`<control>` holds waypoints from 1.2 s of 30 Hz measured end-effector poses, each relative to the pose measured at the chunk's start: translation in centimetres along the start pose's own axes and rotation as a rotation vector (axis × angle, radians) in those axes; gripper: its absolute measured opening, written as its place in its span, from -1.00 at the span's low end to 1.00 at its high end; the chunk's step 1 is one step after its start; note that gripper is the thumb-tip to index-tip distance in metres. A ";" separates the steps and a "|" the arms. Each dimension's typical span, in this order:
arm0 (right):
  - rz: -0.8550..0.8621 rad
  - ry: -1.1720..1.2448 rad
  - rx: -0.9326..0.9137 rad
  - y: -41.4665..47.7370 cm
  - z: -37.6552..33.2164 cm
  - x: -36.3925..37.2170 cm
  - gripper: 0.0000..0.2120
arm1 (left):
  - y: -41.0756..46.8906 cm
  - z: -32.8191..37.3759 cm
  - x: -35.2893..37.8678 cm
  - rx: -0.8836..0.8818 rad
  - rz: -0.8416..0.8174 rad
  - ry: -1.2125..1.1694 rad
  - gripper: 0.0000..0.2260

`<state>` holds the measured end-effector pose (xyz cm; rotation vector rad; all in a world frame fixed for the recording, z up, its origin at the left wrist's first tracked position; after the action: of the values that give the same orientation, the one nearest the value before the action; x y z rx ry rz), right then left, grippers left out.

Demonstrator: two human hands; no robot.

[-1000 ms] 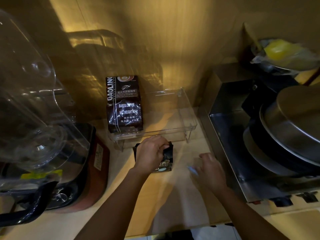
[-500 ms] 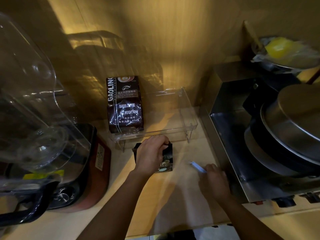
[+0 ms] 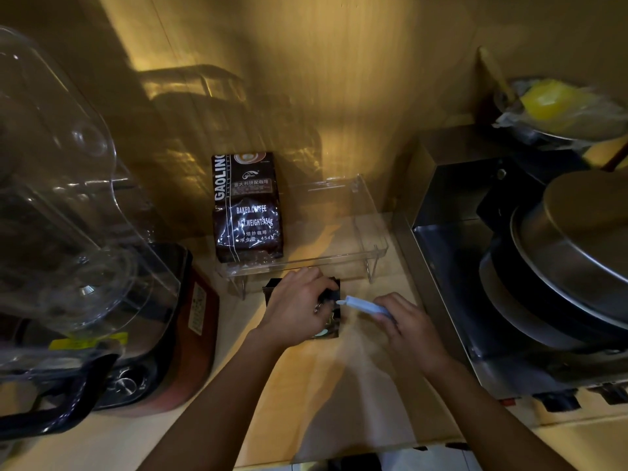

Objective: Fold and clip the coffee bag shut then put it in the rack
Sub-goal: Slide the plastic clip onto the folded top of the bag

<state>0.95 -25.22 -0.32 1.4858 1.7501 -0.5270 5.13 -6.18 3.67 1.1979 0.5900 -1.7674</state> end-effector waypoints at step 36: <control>-0.016 0.006 -0.175 0.9 -1.7 -0.4 -0.89 | 1.1 -1.6 -0.7 0.031 -0.148 -0.203 -0.84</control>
<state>1.40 -24.06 1.17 1.3538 1.7663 -0.3670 6.90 -5.20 3.76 1.0005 0.5439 -2.0008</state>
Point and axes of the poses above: each hand's wrist, its own y-axis towards the middle knuckle, its own x-axis out of the palm, z = x × y, the point moved 2 cm from there along y, towards the middle knuckle, and after that the axes turned 5 degrees about -z, right-handed, at the moved point
